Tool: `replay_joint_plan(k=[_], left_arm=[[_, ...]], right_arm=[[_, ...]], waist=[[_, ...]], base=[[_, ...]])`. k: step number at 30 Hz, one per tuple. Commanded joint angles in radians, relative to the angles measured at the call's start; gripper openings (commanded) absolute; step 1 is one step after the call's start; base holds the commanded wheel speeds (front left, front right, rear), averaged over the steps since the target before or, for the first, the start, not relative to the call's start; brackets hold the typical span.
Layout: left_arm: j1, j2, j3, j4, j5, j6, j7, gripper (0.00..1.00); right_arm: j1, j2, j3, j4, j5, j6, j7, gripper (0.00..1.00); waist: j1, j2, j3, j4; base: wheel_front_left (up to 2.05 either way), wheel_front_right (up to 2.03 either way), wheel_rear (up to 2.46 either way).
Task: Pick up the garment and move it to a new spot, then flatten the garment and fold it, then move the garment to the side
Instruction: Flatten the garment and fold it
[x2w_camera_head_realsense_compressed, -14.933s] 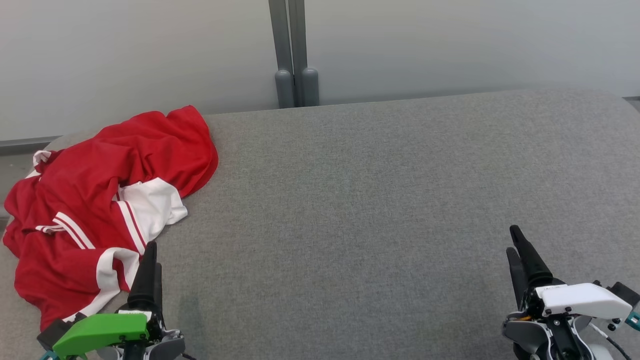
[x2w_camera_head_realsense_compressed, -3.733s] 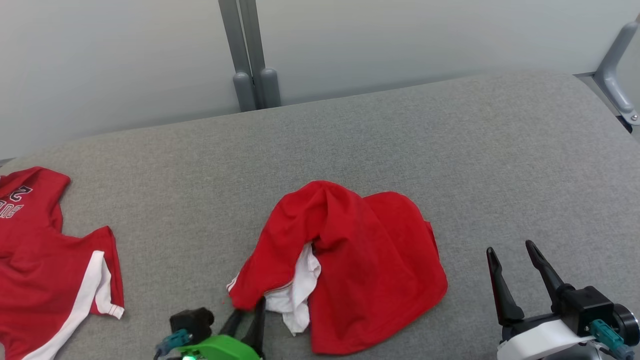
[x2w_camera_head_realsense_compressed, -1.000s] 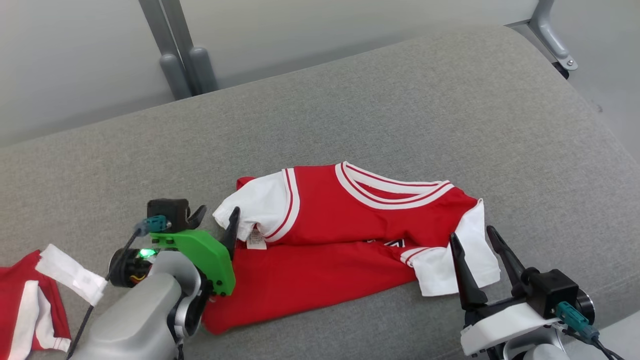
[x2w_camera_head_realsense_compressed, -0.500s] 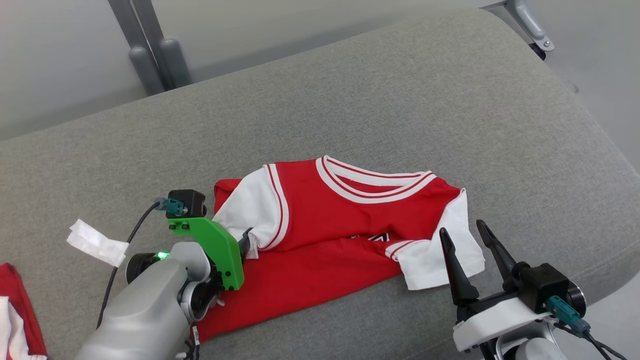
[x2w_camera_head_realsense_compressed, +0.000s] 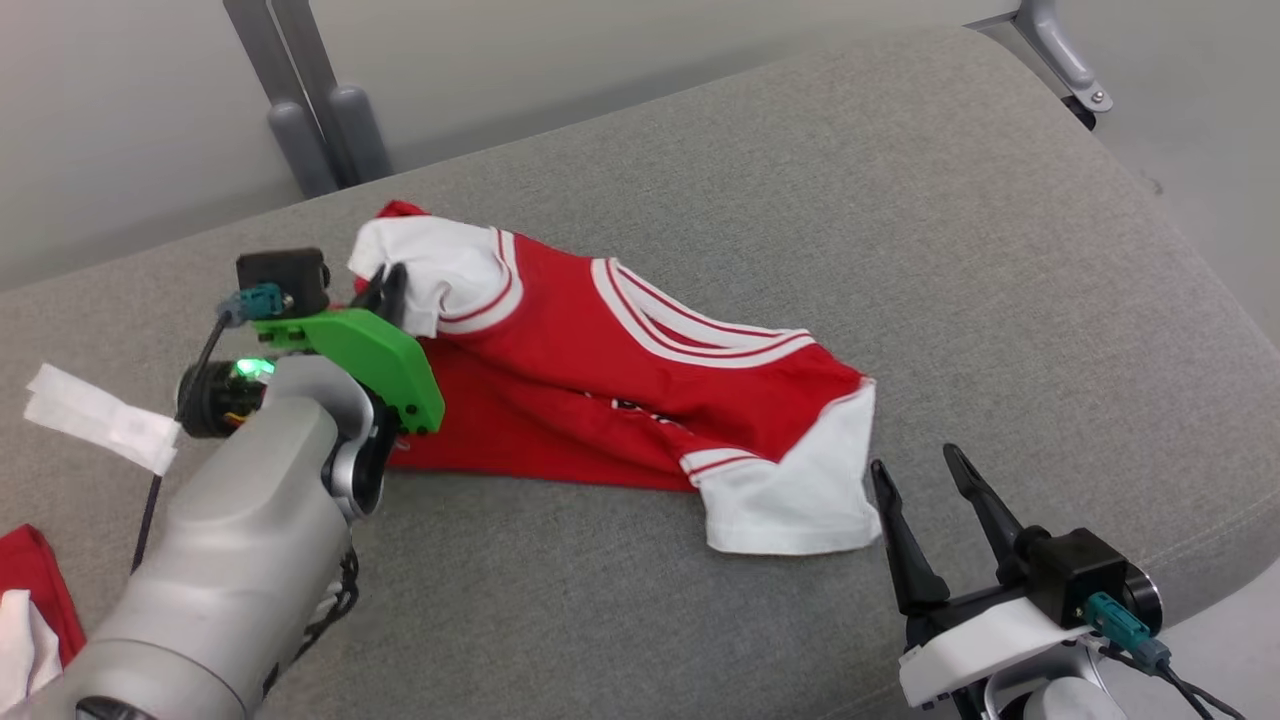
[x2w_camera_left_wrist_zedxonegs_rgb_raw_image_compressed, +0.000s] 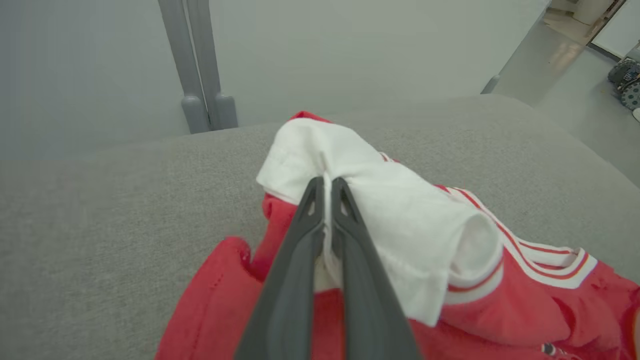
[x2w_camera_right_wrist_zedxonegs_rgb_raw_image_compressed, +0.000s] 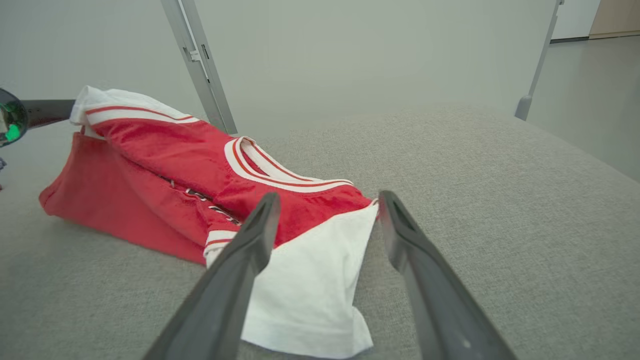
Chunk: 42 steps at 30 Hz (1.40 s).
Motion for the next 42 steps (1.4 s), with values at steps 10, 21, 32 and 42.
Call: replay_joint_plan(k=[10, 21, 32, 42], left_arm=[[-0.035, -0.036, 0.001, 0.158, 0.014, -0.004, -0.031, 1.00], [0.012, 0.061, 0.086, 0.174, -0.019, -0.074, -0.078, 1.00], [-0.106, 0.090, 0.066, 0.204, -0.016, -0.129, 0.092, 1.00], [-0.085, 0.064, 0.023, 0.219, -0.015, -0.158, 0.208, 1.00]], right_arm=[[-0.018, -0.003, 0.024, 0.011, 0.006, 0.000, -0.003, 1.00], [0.019, 0.000, 0.002, 0.000, 0.009, 0.000, -0.003, 1.00], [-0.040, 0.000, 0.010, -0.014, 0.001, 0.000, -0.003, 1.00], [-0.027, 0.001, -0.003, -0.011, 0.007, 0.000, -0.003, 1.00]], waist=[[0.0000, 0.0000, 0.018, -0.033], [0.0000, 0.0000, 0.034, -0.011], [0.0000, 0.0000, 0.145, -0.020], [0.0000, 0.0000, 0.142, 0.008]], base=[[0.00, 0.00, 0.00], [0.00, 0.00, 0.00], [0.00, 0.00, 0.00], [0.00, 0.00, 0.00]])
